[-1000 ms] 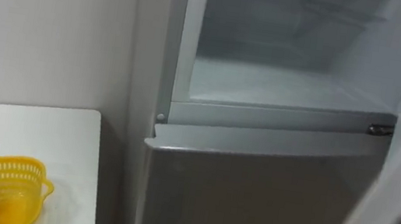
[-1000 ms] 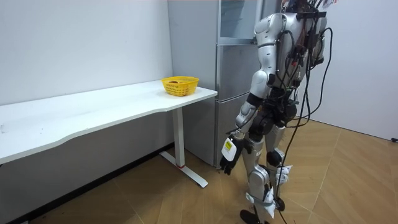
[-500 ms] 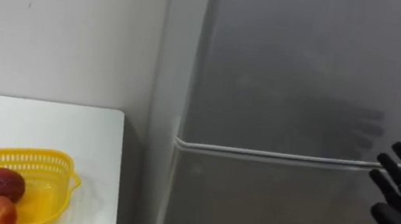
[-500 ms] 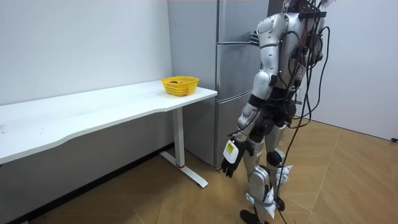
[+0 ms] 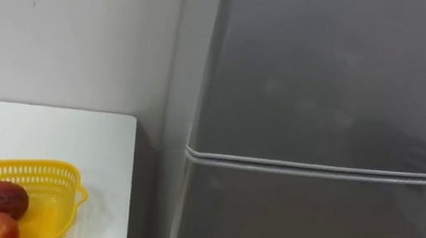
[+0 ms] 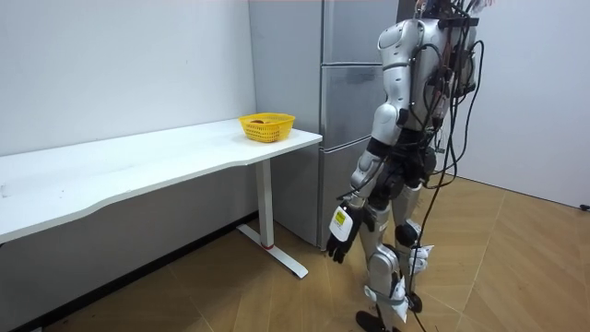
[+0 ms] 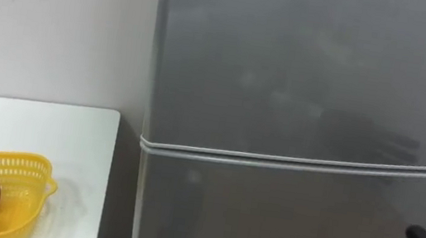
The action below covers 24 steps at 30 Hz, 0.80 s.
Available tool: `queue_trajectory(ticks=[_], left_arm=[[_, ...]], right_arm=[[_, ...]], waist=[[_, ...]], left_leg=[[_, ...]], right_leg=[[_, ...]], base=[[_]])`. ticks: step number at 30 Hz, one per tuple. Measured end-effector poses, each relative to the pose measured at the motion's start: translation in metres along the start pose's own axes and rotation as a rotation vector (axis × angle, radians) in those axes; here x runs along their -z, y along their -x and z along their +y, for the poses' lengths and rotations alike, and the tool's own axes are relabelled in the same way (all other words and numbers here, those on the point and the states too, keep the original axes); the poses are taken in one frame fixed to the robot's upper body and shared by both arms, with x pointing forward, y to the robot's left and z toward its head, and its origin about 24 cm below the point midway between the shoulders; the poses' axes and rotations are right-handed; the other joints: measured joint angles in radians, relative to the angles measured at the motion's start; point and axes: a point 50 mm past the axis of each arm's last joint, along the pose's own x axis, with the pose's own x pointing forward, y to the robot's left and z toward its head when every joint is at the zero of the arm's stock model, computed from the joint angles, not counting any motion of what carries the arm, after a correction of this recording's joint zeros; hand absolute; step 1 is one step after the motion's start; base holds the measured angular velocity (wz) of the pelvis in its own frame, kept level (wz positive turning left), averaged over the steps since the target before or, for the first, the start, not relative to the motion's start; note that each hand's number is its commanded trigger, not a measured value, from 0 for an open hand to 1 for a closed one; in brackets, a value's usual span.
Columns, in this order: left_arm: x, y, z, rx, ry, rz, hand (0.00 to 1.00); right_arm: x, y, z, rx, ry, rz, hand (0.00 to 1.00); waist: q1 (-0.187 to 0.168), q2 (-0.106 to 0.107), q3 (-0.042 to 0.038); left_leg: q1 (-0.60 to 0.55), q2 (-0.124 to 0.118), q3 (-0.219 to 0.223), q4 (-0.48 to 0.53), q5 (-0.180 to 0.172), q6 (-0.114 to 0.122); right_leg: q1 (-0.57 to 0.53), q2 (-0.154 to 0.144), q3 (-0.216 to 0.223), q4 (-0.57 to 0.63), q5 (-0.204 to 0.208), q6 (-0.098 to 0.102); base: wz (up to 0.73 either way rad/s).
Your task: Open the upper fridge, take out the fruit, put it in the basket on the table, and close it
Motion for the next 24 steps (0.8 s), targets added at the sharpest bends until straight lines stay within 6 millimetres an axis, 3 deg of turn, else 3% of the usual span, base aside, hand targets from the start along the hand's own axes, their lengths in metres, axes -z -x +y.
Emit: queue_trajectory(ticks=[4,6,7,10,14,19,24], left_arm=[[-0.007,-0.001,0.002,-0.006,-0.003,-0.015,0.0],[-0.01,-0.001,0.002,-0.005,-0.004,-0.024,0.0],[-0.01,-0.001,0.002,-0.004,-0.005,-0.024,0.0],[-0.009,-0.001,0.002,-0.002,-0.009,-0.022,0.0],[-0.02,-0.004,0.0,0.006,-0.009,-0.03,0.0],[-0.027,-0.004,-0.003,0.012,-0.005,-0.047,0.0],[-0.015,-0.004,-0.008,0.025,-0.006,0.009,0.0]], right_arm=[[0.051,0.026,-0.042,0.219,0.025,0.227,0.0],[0.077,0.047,-0.06,0.323,0.053,0.348,0.0],[0.093,0.061,-0.069,0.383,0.077,0.432,0.0],[0.127,0.101,-0.088,0.507,0.154,0.657,0.0],[0.167,0.143,-0.087,0.524,0.302,0.95,0.0],[0.195,0.163,-0.073,0.497,0.352,1.081,0.0],[0.209,0.173,-0.064,0.452,0.426,1.181,0.0]], waist=[[-0.003,0.007,0.002],[-0.002,0.007,0.0026],[-0.003,0.003,0.0067],[0.0,0.011,0.0061],[0.008,0.024,0.0092],[0.024,0.036,0.0123],[0.026,0.041,0.0105]], left_leg=[[-0.005,-0.001,0.0,-0.002,0.0,0.0],[-0.006,-0.002,-0.002,-0.002,0.0,0.0],[-0.003,-0.002,-0.002,-0.002,0.0,0.0],[-0.001,-0.003,-0.009,-0.002,0.0,0.0],[-0.006,-0.002,-0.009,-0.001,0.0,0.0],[-0.004,-0.004,-0.017,0.0,0.0,0.0],[-0.001,-0.005,-0.034,0.0,0.0,0.0]], right_leg=[[0.001,-0.001,-0.001,-0.001,0.0,0.0],[0.002,-0.002,-0.002,-0.002,-0.001,0.001],[0.004,-0.003,-0.005,-0.003,-0.003,0.001],[0.011,-0.003,-0.011,-0.004,-0.003,0.002],[0.0,-0.004,-0.01,-0.001,-0.006,0.001],[0.002,-0.004,-0.015,0.002,-0.006,0.001],[0.006,-0.003,-0.017,-0.001,-0.005,0.001]], base=[[0.01],[0.06],[0.05],[0.03],[0.02],[0.02],[0.06]])
